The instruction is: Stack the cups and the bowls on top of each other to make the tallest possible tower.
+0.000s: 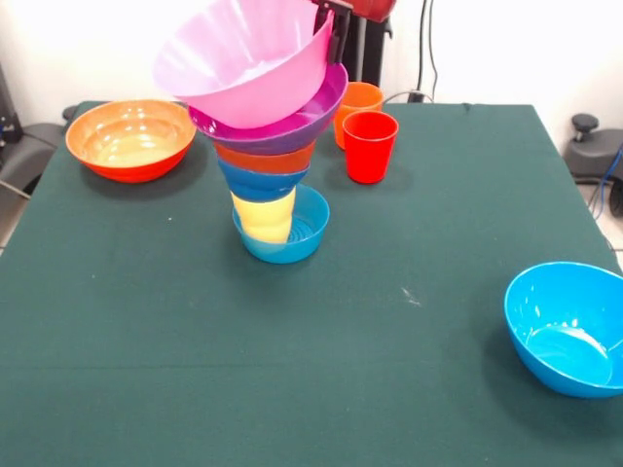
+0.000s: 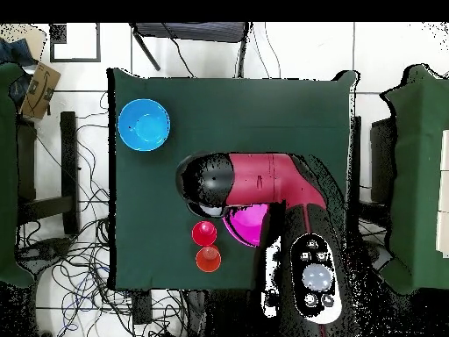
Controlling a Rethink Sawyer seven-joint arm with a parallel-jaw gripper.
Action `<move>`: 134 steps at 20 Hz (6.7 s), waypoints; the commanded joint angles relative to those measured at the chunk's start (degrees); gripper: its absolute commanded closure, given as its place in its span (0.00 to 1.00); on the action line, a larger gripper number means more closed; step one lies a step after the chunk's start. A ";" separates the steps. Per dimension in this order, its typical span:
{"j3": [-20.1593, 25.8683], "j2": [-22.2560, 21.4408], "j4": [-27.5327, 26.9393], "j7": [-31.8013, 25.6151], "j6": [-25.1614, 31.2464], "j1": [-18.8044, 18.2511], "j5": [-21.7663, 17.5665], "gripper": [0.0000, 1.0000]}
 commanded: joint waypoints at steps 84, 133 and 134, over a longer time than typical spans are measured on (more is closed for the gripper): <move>-3.49 8.42 -8.78 1.07 -5.55 6.61 -3.94 1.00; -6.97 9.40 -7.39 4.87 -8.30 9.54 -2.25 0.00; -6.93 9.42 -7.40 4.66 -8.27 9.48 -2.14 0.00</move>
